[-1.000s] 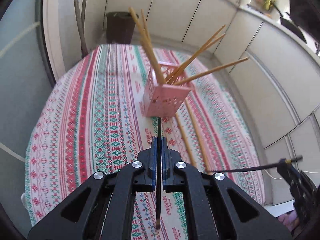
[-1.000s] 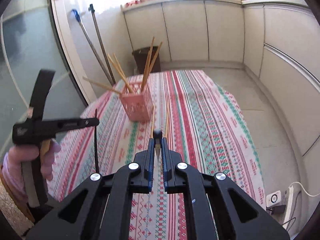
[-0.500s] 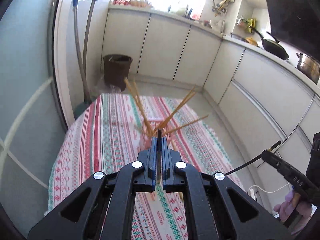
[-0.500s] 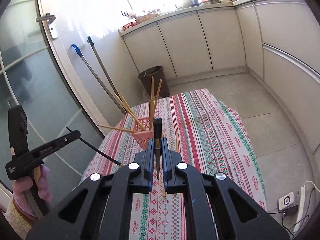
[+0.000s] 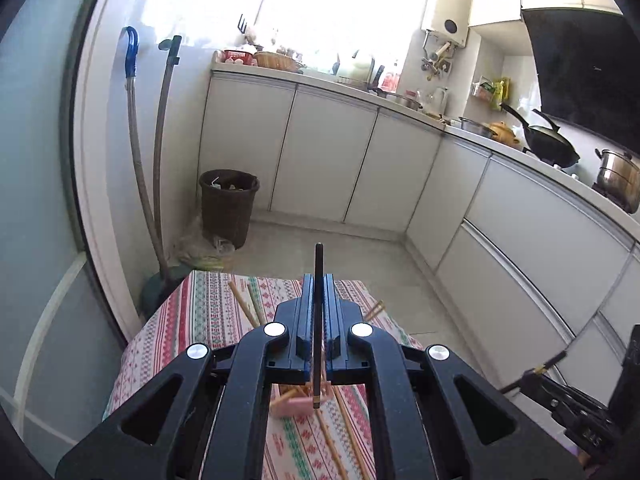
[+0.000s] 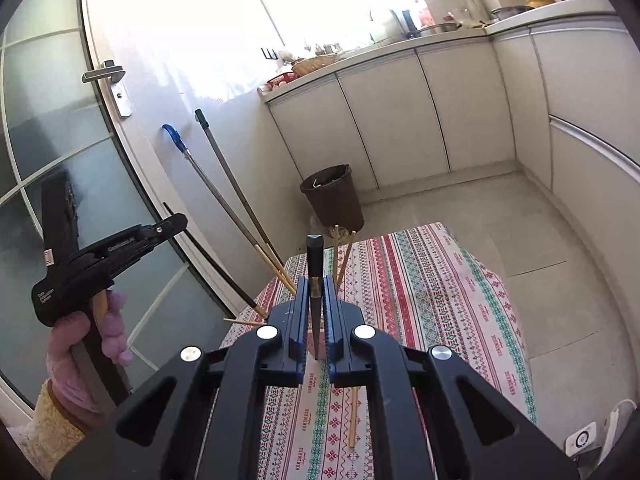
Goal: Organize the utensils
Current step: 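Lower both held black chopsticks into the pink basket and open both tools, then move both open tools back toward the remaining chopsticks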
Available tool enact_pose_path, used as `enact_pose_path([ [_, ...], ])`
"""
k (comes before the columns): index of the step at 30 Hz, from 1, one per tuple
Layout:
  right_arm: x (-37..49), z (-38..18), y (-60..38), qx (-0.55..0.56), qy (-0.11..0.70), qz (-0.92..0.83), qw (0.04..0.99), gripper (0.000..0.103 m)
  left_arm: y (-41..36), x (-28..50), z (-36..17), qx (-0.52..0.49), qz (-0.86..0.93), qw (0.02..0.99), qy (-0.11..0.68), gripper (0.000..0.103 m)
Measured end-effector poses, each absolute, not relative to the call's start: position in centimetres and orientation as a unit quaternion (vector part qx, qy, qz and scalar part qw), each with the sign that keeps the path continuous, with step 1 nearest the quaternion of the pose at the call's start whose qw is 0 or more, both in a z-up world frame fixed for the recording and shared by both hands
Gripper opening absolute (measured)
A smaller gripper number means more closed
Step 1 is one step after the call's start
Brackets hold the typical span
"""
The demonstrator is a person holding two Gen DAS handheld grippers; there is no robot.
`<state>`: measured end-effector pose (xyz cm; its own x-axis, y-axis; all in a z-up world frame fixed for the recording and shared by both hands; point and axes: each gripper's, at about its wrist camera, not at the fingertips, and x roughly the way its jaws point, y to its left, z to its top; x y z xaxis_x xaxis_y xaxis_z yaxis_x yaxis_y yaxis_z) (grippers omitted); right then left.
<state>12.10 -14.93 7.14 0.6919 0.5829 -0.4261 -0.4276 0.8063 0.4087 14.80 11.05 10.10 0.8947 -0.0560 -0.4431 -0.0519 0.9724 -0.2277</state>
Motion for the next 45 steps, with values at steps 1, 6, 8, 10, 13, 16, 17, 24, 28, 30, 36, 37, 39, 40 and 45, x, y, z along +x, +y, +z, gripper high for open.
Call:
enact_pose_path([
  [1, 12.5, 7.3, -14.7, 0.141, 0.277, 0.281, 0.908, 0.007, 11.1, 15.6, 9.9, -0.118, 0.003, 0.966, 0.232, 0.004],
  [6, 13.8, 8.0, -13.5, 0.138, 0.271, 0.288, 0.908, 0.007, 13.0, 17.4, 8.1, -0.165, 0.020, 0.955, 0.244, 0.022],
  [8, 14.3, 8.3, -12.9, 0.135, 0.269, 0.290, 0.909, 0.007, 14.0, 16.5, 8.1, -0.176, 0.032, 0.957, 0.229, 0.023],
  [10, 14.9, 8.5, -12.3, 0.132, 0.269, 0.291, 0.909, 0.007, 14.9, 15.8, 8.0, -0.190, 0.039, 0.955, 0.225, 0.028],
  [13, 15.9, 8.8, -11.1, 0.124, 0.267, 0.291, 0.910, 0.007, 16.3, 15.5, 8.0, -0.211, 0.043, 0.947, 0.236, 0.029],
  [16, 17.1, 9.1, -9.6, 0.110, 0.264, 0.288, 0.914, 0.007, 17.4, 15.1, 8.1, -0.226, 0.047, 0.944, 0.234, 0.030],
  [17, 17.6, 9.2, -9.1, 0.107, 0.266, 0.287, 0.914, 0.007, 17.6, 15.0, 8.1, -0.228, 0.046, 0.944, 0.234, 0.030],
  [24, 21.7, 7.7, -6.3, 0.101, 0.291, 0.262, 0.914, 0.009, 17.4, 15.3, 7.9, -0.232, 0.029, 0.940, 0.247, 0.035],
  [28, 23.0, 6.0, -5.7, 0.120, 0.304, 0.260, 0.909, 0.021, 16.4, 15.8, 7.5, -0.216, 0.022, 0.941, 0.260, 0.035],
  [30, 22.8, 5.7, -5.8, 0.119, 0.303, 0.256, 0.910, 0.023, 15.9, 15.8, 7.4, -0.207, 0.017, 0.942, 0.265, 0.035],
  [36, 21.0, 5.6, -5.8, 0.081, 0.286, 0.237, 0.925, 0.028, 14.3, 15.9, 7.0, -0.181, 0.022, 0.945, 0.273, 0.040],
  [37, 20.7, 5.5, -5.9, 0.076, 0.284, 0.234, 0.927, 0.031, 14.0, 15.8, 7.0, -0.175, 0.024, 0.946, 0.273, 0.042],
  [39, 20.3, 5.4, -6.1, 0.071, 0.281, 0.228, 0.930, 0.033, 13.8, 15.5, 6.9, -0.167, 0.026, 0.948, 0.271, 0.047],
  [40, 20.1, 5.3, -6.3, 0.071, 0.281, 0.223, 0.931, 0.033, 13.5, 15.3, 6.9, -0.163, 0.029, 0.949, 0.270, 0.051],
  [45, 19.5, 4.3, -7.5, 0.069, 0.288, 0.191, 0.936, 0.044, 12.2, 14.1, 6.7, -0.137, 0.043, 0.953, 0.265, 0.061],
])
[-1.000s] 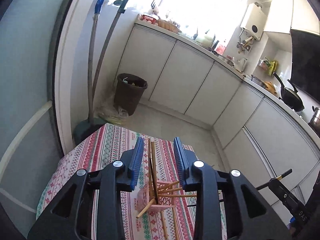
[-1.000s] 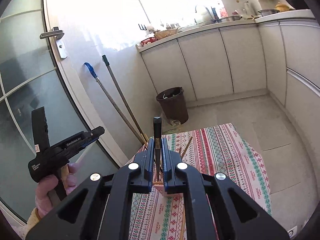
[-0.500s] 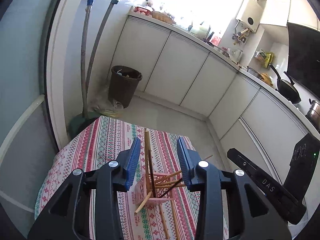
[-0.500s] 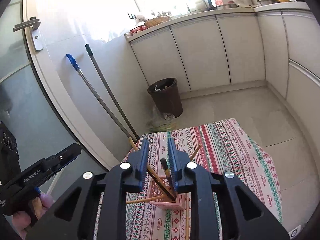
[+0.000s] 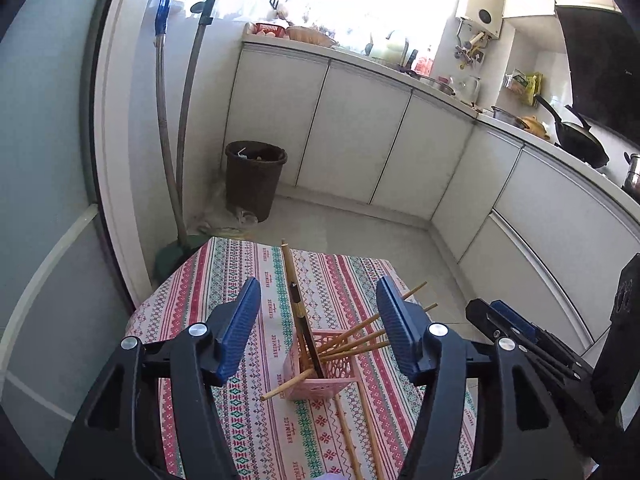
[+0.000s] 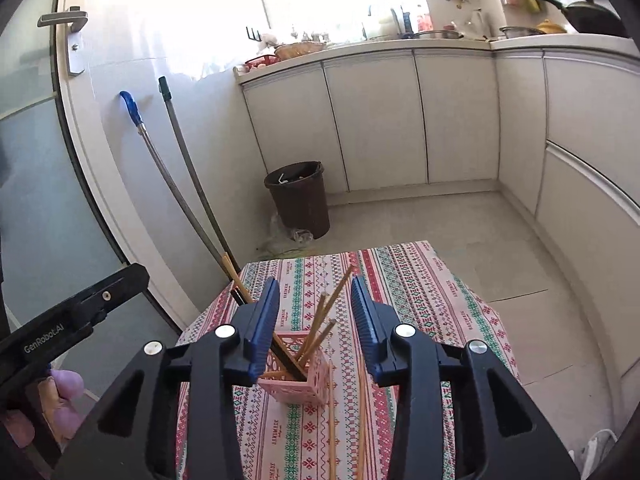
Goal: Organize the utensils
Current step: 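Move both open tools back toward the remaining chopsticks, then grasp a wooden chopstick with the left tool and lift it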
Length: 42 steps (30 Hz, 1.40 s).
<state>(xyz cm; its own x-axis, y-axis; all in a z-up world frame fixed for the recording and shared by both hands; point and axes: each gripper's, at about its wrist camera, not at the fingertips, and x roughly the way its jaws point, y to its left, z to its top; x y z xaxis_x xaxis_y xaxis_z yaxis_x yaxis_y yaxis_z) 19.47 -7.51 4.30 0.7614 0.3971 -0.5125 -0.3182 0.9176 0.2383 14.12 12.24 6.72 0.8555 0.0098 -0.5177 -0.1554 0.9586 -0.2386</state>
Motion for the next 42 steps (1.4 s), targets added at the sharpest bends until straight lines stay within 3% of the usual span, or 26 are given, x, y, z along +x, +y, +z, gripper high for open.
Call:
enact_pose_path([
  [2, 19.2, 3.7, -8.3, 0.075, 0.295, 0.178, 0.936, 0.050, 11.7, 13.7, 6.7, -0.127, 0.050, 0.955, 0.263, 0.067],
  [3, 19.1, 3.3, -8.6, 0.079, 0.299, 0.172, 0.935, 0.059, 11.4, 13.3, 6.6, -0.123, 0.053, 0.956, 0.262, 0.072],
  [7, 18.4, 1.9, -10.2, 0.089, 0.309, 0.153, 0.934, 0.079, 10.3, 12.5, 5.8, -0.099, 0.064, 0.957, 0.266, 0.084],
  [9, 18.0, 1.2, -10.9, 0.093, 0.319, 0.146, 0.932, 0.094, 9.9, 12.1, 5.2, -0.094, 0.071, 0.955, 0.272, 0.090],
  [10, 17.8, 0.7, -11.3, 0.095, 0.327, 0.143, 0.929, 0.096, 9.8, 11.9, 4.9, -0.094, 0.071, 0.954, 0.277, 0.094],
  [13, 17.6, -0.8, -12.6, 0.093, 0.362, 0.132, 0.918, 0.096, 9.3, 12.0, 3.2, -0.092, 0.069, 0.944, 0.308, 0.096],
  [23, 17.1, -6.0, -19.5, 0.139, 0.445, 0.054, 0.883, 0.096, 5.7, 15.0, -9.6, -0.033, 0.042, 0.848, 0.528, 0.096],
  [36, 17.1, -7.0, -21.3, 0.169, 0.485, 0.076, 0.855, 0.096, 3.3, 14.6, -16.8, -0.039, 0.031, 0.797, 0.602, 0.095],
  [42, 17.3, -7.5, -21.9, 0.188, 0.497, 0.076, 0.844, 0.096, 1.8, 14.5, -17.4, -0.051, 0.013, 0.797, 0.601, 0.071],
])
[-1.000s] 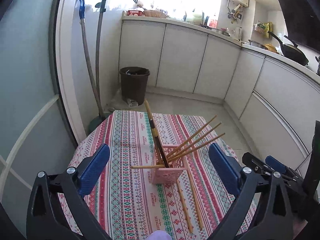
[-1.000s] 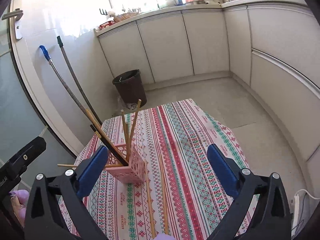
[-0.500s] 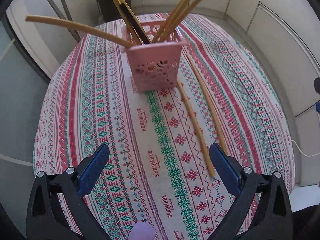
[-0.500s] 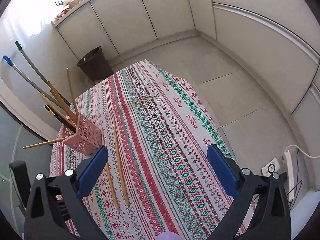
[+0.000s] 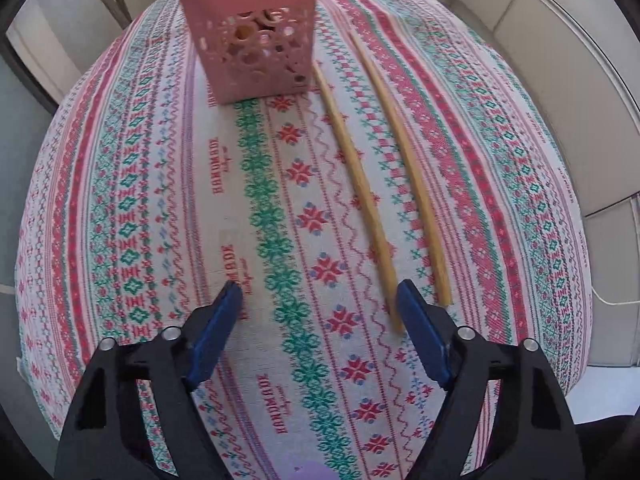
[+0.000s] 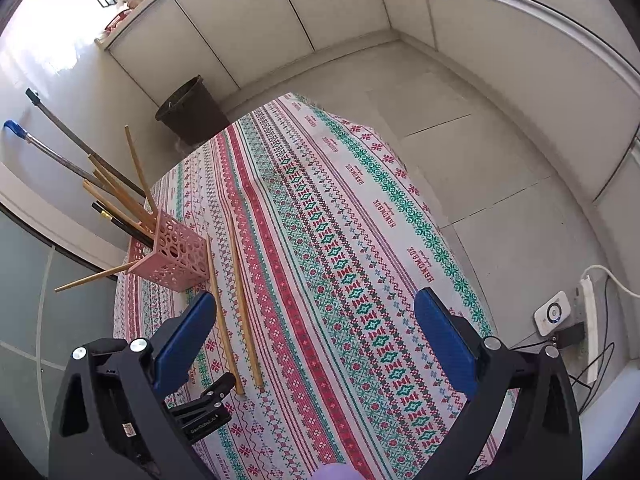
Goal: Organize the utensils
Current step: 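Grasp a wooden chopstick with the left tool and lift it, then grasp a wooden chopstick with the right tool while the left tool holds its chopstick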
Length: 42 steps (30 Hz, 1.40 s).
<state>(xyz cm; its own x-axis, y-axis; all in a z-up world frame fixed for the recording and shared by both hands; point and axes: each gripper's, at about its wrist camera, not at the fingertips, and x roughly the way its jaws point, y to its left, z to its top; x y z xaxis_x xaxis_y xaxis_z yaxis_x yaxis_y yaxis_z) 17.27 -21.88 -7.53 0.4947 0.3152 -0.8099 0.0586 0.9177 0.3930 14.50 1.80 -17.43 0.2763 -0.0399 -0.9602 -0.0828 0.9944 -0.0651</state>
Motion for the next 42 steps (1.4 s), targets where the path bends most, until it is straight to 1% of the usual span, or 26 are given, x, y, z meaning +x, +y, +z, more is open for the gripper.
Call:
enact_pose_path([
  [1, 17.3, -7.6, -22.0, 0.192, 0.497, 0.075, 0.843, 0.096, 1.4, 14.5, -17.5, -0.046, 0.011, 0.799, 0.600, 0.066],
  [3, 17.3, -7.6, -22.3, 0.195, 0.497, 0.072, 0.842, 0.096, 0.3, 14.4, -17.6, -0.027, 0.007, 0.801, 0.598, 0.059],
  [6, 17.4, -7.9, -22.4, 0.201, 0.502, 0.074, 0.838, 0.096, -1.6, 13.9, -17.6, -0.007, -0.005, 0.807, 0.590, 0.056],
  [7, 17.4, -8.0, -22.4, 0.204, 0.505, 0.075, 0.835, 0.096, -2.0, 13.8, -17.7, -0.001, -0.011, 0.809, 0.588, 0.051],
  [8, 17.4, -8.1, -22.4, 0.207, 0.507, 0.077, 0.833, 0.096, -2.6, 13.7, -17.6, 0.007, -0.021, 0.811, 0.585, 0.048],
  [10, 17.5, -8.3, -22.3, 0.212, 0.511, 0.080, 0.829, 0.096, -2.9, 13.7, -17.6, 0.011, -0.034, 0.814, 0.580, 0.031],
  [11, 17.5, -8.4, -22.2, 0.211, 0.513, 0.081, 0.828, 0.096, -3.0, 13.9, -17.7, 0.010, -0.035, 0.814, 0.580, 0.026],
  [13, 17.6, -8.6, -21.8, 0.204, 0.516, 0.081, 0.828, 0.096, -2.8, 14.0, -17.7, 0.004, -0.038, 0.814, 0.579, 0.011],
  [17, 17.6, -9.2, -20.9, 0.183, 0.522, 0.077, 0.829, 0.096, -1.1, 13.4, -17.1, -0.013, -0.049, 0.814, 0.578, 0.007],
  [21, 17.4, -9.9, -19.6, 0.159, 0.520, 0.075, 0.836, 0.096, -0.5, 12.3, -15.8, -0.002, -0.048, 0.824, 0.565, 0.007],
  [26, 16.9, -10.7, -18.0, 0.132, 0.510, 0.074, 0.847, 0.096, 0.7, 9.8, -12.9, -0.012, -0.050, 0.837, 0.544, 0.007],
  [28, 16.7, -11.3, -17.2, 0.119, 0.509, 0.067, 0.850, 0.096, 0.8, 8.9, -11.6, -0.005, -0.057, 0.844, 0.533, 0.007],
  [32, 16.1, -13.1, -14.6, 0.083, 0.504, 0.049, 0.858, 0.096, 1.4, 6.0, -8.9, 0.044, -0.050, 0.862, 0.503, 0.007],
  [37, 14.9, -16.0, -9.9, 0.023, 0.502, 0.042, 0.863, 0.096, 4.6, 4.4, -8.7, 0.040, -0.029, 0.860, 0.508, 0.007],
  [42, 13.8, -17.5, -6.6, -0.015, 0.490, 0.044, 0.870, 0.096, 6.3, 4.2, -8.5, 0.015, -0.027, 0.863, 0.504, 0.007],
])
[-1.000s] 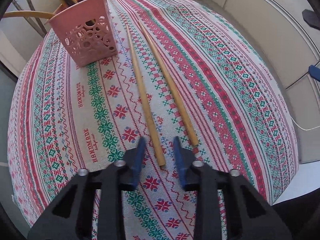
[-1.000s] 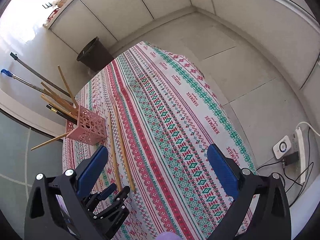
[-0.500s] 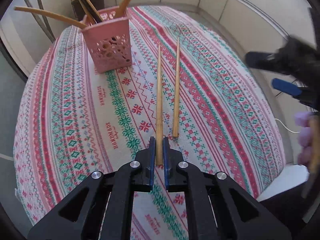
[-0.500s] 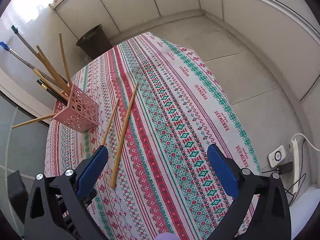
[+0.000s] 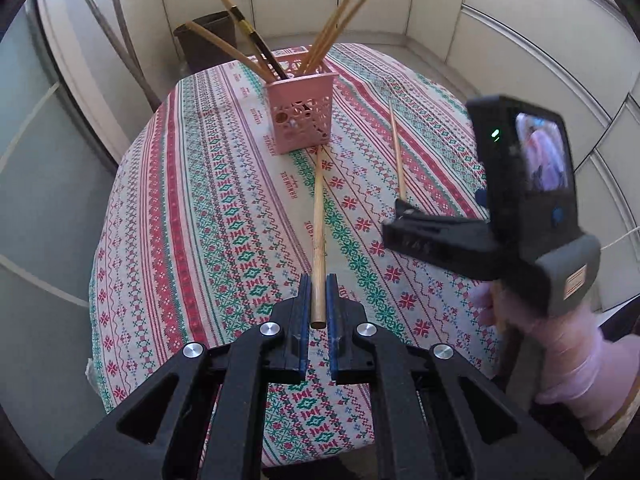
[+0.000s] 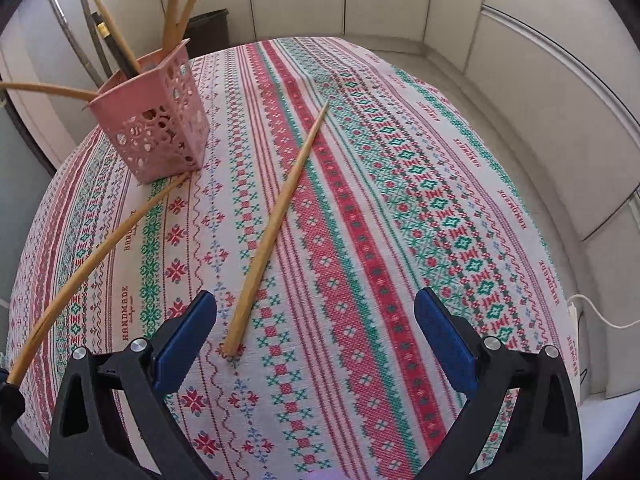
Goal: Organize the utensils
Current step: 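Grasp a wooden chopstick with the right tool while the left tool holds its chopstick, then carry both held chopsticks over the pink basket and lower them in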
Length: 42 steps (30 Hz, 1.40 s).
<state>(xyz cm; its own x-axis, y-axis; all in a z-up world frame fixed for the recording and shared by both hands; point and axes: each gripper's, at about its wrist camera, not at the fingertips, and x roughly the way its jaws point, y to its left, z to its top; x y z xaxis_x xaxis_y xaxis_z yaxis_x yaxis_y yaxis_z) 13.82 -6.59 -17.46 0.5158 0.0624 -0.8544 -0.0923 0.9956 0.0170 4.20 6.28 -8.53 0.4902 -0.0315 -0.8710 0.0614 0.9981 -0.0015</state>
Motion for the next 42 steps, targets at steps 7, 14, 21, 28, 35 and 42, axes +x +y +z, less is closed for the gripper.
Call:
enact_pose_path([
  [7, 13.3, -18.6, -5.1, -0.035, 0.469, 0.066, 0.880, 0.056, 6.7, 4.1, -7.7, -0.001, -0.033, 0.870, 0.492, 0.007],
  [14, 13.6, -17.4, -10.2, 0.040, 0.510, 0.087, 0.855, 0.007, 6.0, 3.9, -7.0, 0.002, -0.043, 0.878, 0.476, 0.007],
  [21, 10.1, -12.6, -13.0, 0.033, 0.461, 0.092, 0.882, 0.007, 5.3, 3.1, -4.7, 0.010, -0.046, 0.905, 0.422, 0.007],
  [28, 8.9, -6.3, -14.8, 0.018, 0.366, 0.093, 0.926, 0.007, 5.6, 1.9, -1.8, 0.019, -0.033, 0.934, 0.356, 0.007],
  [35, 8.9, -3.1, -16.1, 0.038, 0.322, 0.116, 0.939, 0.007, 6.5, 1.9, -1.0, 0.001, -0.032, 0.940, 0.339, 0.007],
  [42, 8.6, -1.3, -15.7, 0.053, 0.307, 0.145, 0.939, 0.007, 7.5, 2.1, 0.6, -0.020, -0.031, 0.946, 0.322, 0.007],
])
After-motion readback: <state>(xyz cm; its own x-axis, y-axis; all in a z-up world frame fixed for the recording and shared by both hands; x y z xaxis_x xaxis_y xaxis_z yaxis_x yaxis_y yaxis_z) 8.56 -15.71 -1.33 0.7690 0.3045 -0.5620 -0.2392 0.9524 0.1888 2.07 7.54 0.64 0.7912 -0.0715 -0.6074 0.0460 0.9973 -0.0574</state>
